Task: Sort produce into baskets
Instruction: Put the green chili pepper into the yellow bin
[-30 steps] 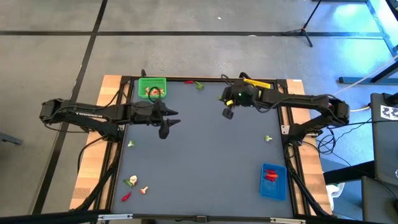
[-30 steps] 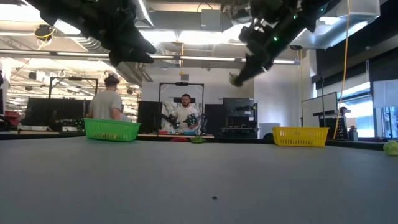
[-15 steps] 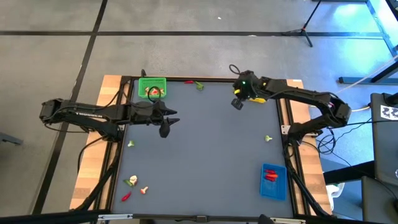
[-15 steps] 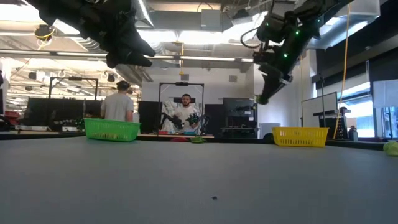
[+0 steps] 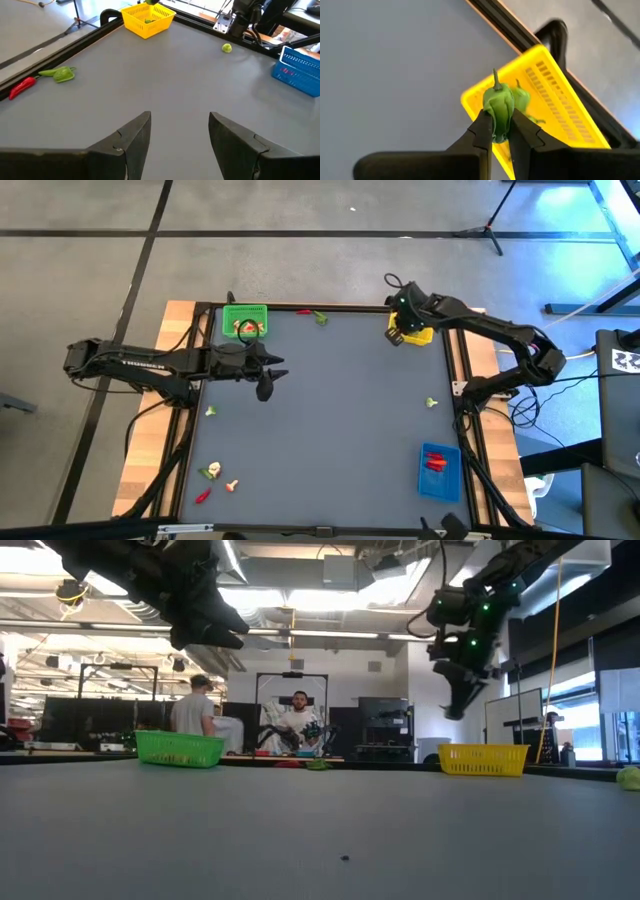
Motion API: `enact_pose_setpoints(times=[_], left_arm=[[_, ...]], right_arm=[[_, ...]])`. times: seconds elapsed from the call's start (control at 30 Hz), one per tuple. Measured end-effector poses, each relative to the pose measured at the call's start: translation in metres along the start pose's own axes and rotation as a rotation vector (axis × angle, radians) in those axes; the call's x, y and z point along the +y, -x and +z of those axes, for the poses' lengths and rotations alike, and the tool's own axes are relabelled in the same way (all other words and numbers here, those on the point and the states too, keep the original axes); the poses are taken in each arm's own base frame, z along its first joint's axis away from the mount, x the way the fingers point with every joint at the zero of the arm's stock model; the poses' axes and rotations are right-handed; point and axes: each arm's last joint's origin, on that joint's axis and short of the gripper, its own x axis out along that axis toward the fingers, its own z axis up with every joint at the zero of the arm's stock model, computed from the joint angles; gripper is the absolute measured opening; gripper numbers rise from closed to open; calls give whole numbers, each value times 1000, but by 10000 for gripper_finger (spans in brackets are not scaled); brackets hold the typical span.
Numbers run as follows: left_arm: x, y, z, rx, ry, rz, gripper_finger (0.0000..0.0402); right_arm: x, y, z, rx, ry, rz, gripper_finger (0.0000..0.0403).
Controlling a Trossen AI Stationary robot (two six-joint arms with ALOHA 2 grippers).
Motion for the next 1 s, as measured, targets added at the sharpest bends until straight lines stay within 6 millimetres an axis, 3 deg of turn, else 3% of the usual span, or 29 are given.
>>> enact_pose_setpoints(times=[0.37, 0.7, 1.0], left_arm=[[1, 0, -2, 12, -21, 24, 194], [1, 0, -2, 11, -19, 25, 194], [1, 0, -1, 10, -19, 28, 194]], right_arm=[[-9, -1, -5, 55, -125, -16, 37], [-9, -20, -25, 96, -160, -28, 37], [-13, -25, -28, 90, -195, -40, 37]])
